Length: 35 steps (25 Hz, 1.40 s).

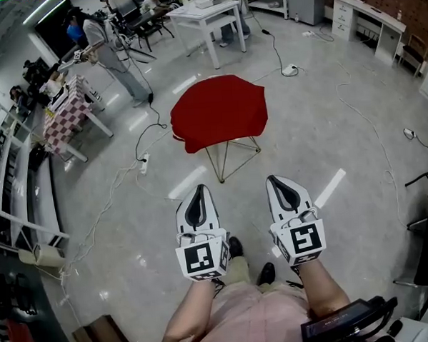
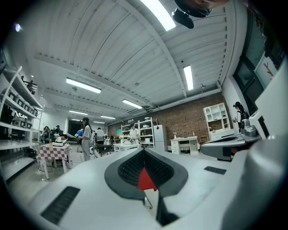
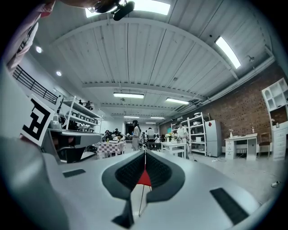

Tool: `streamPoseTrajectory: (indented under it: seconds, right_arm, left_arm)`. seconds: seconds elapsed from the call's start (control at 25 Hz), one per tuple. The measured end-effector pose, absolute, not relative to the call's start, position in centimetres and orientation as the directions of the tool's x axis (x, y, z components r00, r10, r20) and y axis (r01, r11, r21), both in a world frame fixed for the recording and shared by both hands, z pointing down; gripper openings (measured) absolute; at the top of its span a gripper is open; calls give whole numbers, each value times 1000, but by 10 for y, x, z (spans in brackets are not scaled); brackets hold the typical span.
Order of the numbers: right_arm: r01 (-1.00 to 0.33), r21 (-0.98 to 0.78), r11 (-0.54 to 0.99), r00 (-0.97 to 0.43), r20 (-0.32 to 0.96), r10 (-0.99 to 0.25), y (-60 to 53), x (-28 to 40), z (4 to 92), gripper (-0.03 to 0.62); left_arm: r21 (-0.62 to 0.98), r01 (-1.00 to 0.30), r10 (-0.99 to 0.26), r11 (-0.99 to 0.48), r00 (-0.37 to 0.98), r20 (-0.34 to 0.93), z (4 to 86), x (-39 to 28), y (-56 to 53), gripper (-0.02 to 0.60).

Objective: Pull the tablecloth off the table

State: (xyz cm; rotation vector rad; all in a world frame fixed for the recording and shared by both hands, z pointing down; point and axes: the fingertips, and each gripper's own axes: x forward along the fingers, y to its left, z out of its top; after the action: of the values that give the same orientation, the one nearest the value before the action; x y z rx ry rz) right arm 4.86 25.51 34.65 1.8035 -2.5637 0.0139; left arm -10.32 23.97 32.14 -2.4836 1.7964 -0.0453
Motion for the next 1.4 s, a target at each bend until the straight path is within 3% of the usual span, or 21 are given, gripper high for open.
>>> streamPoseTrajectory:
  seconds: [0.6,1.4]
  right_arm:
    - [-954,18,299,-298,47,-953,155,58,354,20]
    - [-956,45,291,-292,-20,-956,-9,-8,329,20]
  left_arm:
    - [-60,-947,-948,-316,317,-14,327,-109,137,26]
    - [-76,-939,-936,-337,342,-85,305,-167,-25,26]
